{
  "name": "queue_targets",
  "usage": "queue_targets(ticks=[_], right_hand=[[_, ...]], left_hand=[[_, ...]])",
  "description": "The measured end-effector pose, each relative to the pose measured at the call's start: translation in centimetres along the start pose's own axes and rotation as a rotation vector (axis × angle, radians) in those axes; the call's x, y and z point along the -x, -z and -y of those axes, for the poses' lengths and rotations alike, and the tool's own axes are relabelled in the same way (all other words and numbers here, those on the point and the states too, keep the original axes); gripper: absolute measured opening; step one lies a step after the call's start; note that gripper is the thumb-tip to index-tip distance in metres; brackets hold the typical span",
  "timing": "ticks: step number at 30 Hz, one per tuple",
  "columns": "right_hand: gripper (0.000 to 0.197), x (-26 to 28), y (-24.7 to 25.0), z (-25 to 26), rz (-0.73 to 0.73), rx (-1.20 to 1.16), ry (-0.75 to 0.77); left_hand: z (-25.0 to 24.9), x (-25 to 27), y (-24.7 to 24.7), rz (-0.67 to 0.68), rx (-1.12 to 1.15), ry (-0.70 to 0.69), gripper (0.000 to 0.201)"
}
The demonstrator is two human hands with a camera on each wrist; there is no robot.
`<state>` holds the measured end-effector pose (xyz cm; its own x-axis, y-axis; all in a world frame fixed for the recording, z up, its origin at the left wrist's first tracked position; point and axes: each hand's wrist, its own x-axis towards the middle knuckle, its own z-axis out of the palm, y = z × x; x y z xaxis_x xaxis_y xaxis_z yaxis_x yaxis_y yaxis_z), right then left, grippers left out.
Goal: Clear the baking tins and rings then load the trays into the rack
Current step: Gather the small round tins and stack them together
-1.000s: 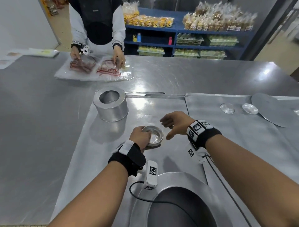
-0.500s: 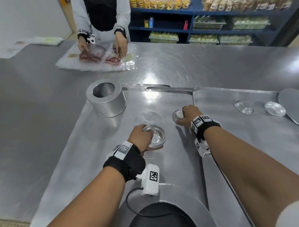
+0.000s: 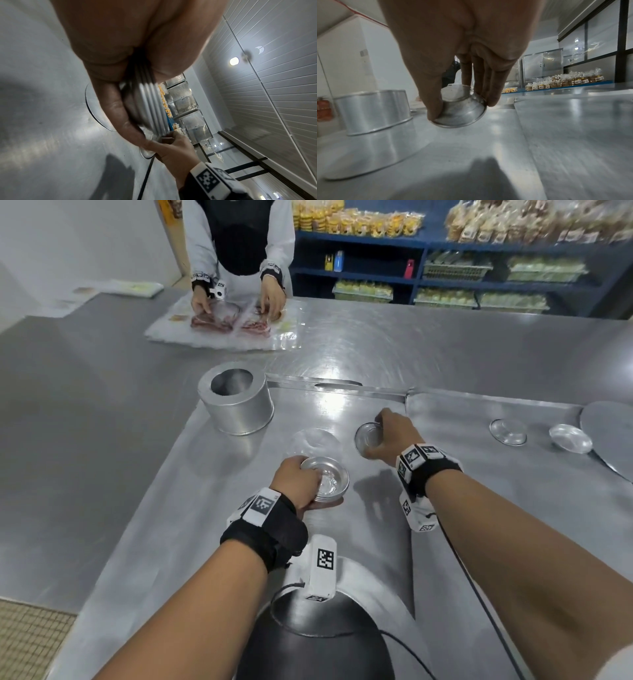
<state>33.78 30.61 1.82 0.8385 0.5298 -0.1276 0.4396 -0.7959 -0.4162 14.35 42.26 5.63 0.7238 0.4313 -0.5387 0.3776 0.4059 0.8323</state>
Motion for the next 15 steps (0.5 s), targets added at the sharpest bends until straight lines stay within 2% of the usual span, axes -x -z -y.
queue_targets(ticks=[2, 7, 10, 15], right_hand=[[0.074, 1.9, 1.1, 0.7, -0.015, -0.026, 0.032], [0.066, 7.8, 4.1, 3.1, -0.066, -0.03, 0.165], [0.069, 11.5, 4.4, 3.8, -0.173, -0.213, 0.186], [0.069, 18.0, 4.4, 4.5, -0.245, -0.393, 0.256]], left_hand=[[0.1, 1.1, -0.1, 0.0, 0.005, -0.007, 0.031], [1.3, 3.8, 0.1, -0.006, 0.02, -0.001, 0.025], [2.3, 5.5, 0.4, 0.018, 0.072, 0.004, 0.014], [3.8, 8.8, 0.6, 0.06, 0.143, 0.062, 0.041]])
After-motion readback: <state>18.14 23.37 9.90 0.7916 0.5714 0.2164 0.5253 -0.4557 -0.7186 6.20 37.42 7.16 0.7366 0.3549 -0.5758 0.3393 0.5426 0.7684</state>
